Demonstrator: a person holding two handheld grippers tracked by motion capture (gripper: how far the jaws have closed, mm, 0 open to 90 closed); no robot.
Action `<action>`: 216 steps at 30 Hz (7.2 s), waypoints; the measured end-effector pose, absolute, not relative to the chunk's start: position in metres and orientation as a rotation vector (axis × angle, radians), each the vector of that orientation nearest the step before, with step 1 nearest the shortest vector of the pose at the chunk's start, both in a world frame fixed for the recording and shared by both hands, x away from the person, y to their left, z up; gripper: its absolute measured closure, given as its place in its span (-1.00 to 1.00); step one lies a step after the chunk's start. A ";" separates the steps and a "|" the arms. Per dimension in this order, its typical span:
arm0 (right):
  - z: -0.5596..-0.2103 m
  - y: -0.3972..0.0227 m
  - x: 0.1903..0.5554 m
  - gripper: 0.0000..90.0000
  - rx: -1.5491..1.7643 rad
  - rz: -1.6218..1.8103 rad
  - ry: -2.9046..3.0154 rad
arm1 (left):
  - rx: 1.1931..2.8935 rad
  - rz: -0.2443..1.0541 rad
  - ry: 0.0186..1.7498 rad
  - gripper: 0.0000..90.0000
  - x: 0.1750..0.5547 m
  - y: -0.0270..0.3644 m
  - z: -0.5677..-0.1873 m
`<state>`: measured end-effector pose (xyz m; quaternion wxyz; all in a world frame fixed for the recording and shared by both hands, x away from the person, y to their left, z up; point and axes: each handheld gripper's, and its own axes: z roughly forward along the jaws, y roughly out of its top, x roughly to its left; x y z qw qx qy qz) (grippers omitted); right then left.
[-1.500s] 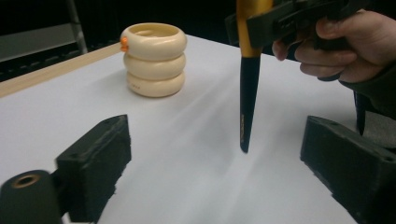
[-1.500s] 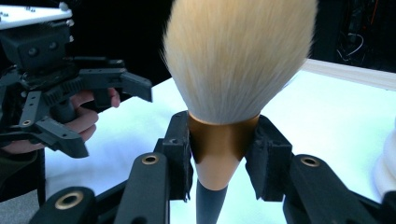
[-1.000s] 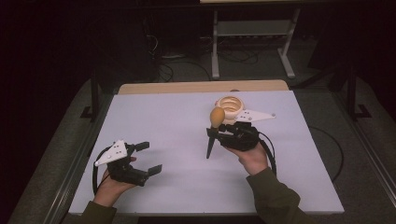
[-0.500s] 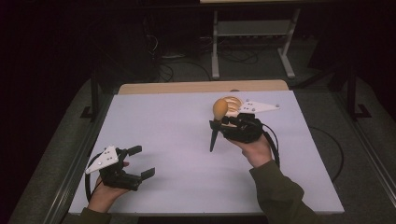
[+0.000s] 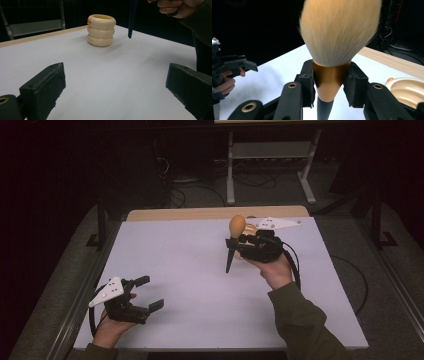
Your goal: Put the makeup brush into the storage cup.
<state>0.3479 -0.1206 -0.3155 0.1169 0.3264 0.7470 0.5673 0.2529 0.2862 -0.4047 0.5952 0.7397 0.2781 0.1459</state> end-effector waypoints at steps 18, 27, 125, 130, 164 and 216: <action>-0.299 -0.123 0.363 0.38 0.970 1.651 2.152 | 1.737 0.334 0.636 -0.94 0.252 0.284 -0.406; -0.292 -0.126 0.371 0.38 0.983 1.653 2.123 | 1.731 0.335 0.629 -0.94 0.253 0.284 -0.406; -0.340 -0.148 0.450 0.38 1.250 1.359 2.023 | 1.762 0.328 0.607 -0.94 0.252 0.277 -0.408; -0.342 -0.147 0.451 0.27 1.255 1.358 2.037 | 1.758 0.325 0.607 -0.94 0.252 0.277 -0.408; -0.332 -0.160 0.436 -0.71 1.239 1.378 1.993 | 1.763 0.323 0.598 -0.94 0.253 0.274 -0.408; -0.358 -0.188 0.345 -0.98 1.080 1.485 2.025 | 1.780 0.322 0.602 -0.94 0.254 0.273 -0.409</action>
